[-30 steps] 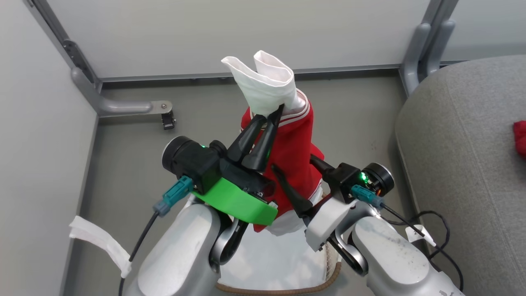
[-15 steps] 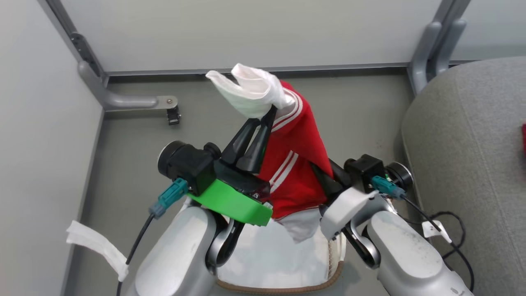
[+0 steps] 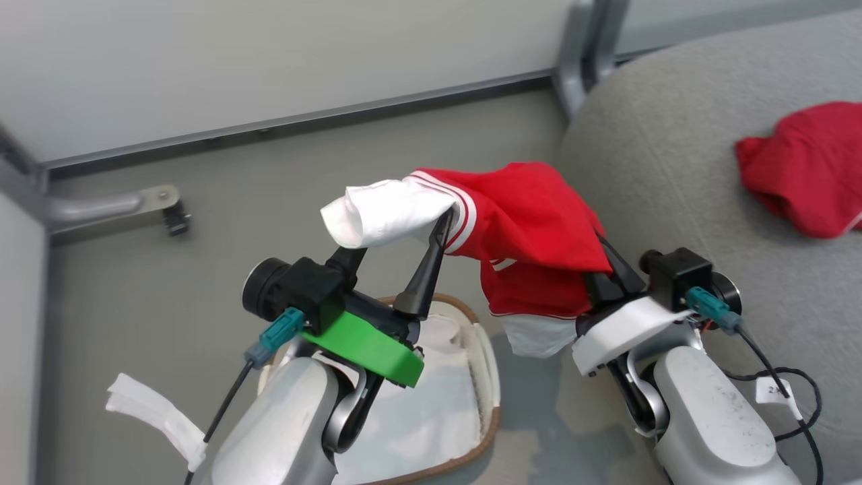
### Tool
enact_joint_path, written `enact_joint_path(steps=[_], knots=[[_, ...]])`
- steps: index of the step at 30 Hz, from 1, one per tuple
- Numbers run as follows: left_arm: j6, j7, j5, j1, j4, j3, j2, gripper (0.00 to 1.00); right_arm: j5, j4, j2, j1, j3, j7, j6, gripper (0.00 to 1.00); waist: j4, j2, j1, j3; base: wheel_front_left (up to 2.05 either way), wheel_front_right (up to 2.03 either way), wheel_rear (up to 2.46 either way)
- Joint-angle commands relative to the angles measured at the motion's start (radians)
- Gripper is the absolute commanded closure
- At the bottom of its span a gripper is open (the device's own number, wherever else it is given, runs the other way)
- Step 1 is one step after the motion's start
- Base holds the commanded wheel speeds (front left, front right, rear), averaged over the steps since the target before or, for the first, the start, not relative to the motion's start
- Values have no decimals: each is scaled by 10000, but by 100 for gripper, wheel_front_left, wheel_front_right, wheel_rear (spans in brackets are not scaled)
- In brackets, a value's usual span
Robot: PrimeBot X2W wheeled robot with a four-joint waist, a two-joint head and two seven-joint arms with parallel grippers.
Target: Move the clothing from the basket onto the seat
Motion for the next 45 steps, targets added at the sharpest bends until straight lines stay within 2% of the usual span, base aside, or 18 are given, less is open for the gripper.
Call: enact_joint_path(steps=[1,10,15,18,23,29,32,38,45], knots=[[-26,-5,72,77,48,42,94,0,74,-135,-27,123,-132,-25,-11,100,-1365,-1,0,475,0,0,0],[-26,-5,231,-26,458,172,275,0,550,-531,-28,493,-524,-25,-11,100,-3264,-1,0,768,0,0,0],[-26,-5,211,-1,626,74,326,0,769,-748,-25,645,-629,-25,-11,100,-3939,-1,0,929,0,0,0],[-26,-5,116,-47,738,-66,330,0,1316,-793,-30,746,-823,-25,-11,100,-4142,-1,0,1074,0,0,0],[-26,-5,47,-157,955,-223,446,0,1749,-969,-21,85,-1245,-25,-11,100,-4203,-1,0,1382,0,0,0],[-26,-5,73,-355,1148,-365,672,0,1759,-1089,-56,-1632,-2255,-25,-11,100,-4079,-1,0,1950,0,0,0],[-26,-5,24,-565,1206,-553,751,0,1403,-1105,-690,-2691,-2789,-24,-11,100,-3748,-1,0,2282,0,0,0],[-26,-5,-31,-851,1318,-713,887,0,661,-543,-2054,-4610,-3211,-24,-11,100,-3205,-1,0,2900,0,0,0],[-26,-5,-71,-1302,1377,-983,979,0,-366,959,-2825,-6359,-3936,-24,-11,100,-2514,-1,0,3722,0,0,0]])
